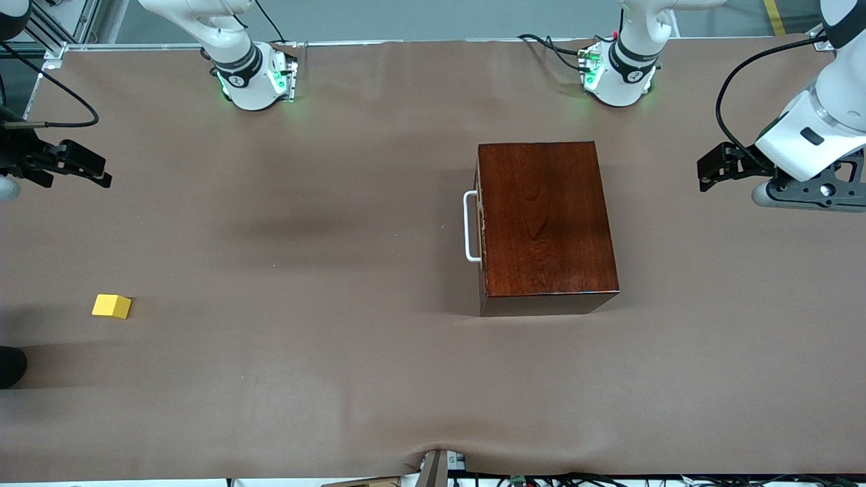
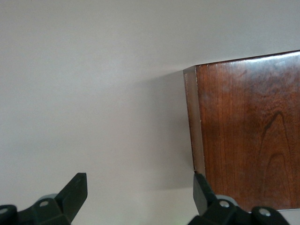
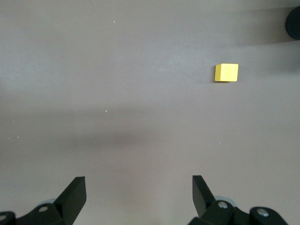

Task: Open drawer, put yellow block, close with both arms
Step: 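Move the left gripper toward the wooden box's drawer handle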

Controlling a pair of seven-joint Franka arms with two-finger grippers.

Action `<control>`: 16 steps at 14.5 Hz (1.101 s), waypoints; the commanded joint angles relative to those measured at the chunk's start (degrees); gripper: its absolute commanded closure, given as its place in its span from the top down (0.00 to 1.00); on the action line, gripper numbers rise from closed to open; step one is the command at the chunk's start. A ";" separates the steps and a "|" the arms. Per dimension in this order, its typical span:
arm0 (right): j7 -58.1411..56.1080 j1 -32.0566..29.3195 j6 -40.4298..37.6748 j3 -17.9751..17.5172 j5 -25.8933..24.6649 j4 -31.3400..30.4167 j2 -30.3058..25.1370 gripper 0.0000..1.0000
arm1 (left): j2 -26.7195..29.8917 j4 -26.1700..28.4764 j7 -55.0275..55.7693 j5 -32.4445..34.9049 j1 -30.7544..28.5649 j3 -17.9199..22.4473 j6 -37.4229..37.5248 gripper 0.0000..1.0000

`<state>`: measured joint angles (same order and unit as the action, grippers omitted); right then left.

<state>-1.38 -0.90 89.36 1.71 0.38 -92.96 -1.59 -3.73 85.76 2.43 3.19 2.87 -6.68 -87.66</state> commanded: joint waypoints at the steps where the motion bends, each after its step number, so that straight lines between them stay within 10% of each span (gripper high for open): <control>1: -0.55 -0.86 -0.33 -0.48 0.15 0.41 -0.08 1.00 | -0.22 -0.25 0.21 -1.42 -0.75 -0.44 0.30 1.00; 8: -0.64 -0.86 -0.33 -0.48 0.15 0.50 -0.08 1.00 | -4.16 -1.03 3.70 -4.06 1.08 -0.79 -0.05 1.00; 16: -0.64 -0.86 -0.33 -0.48 0.15 0.50 -0.08 1.00 | -16.02 -7.08 26.36 -4.59 17.33 -1.23 -8.38 1.00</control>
<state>-1.40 -0.90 89.37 1.73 0.38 -92.90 -1.59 -15.22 83.85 23.91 -0.98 17.66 -8.20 -94.51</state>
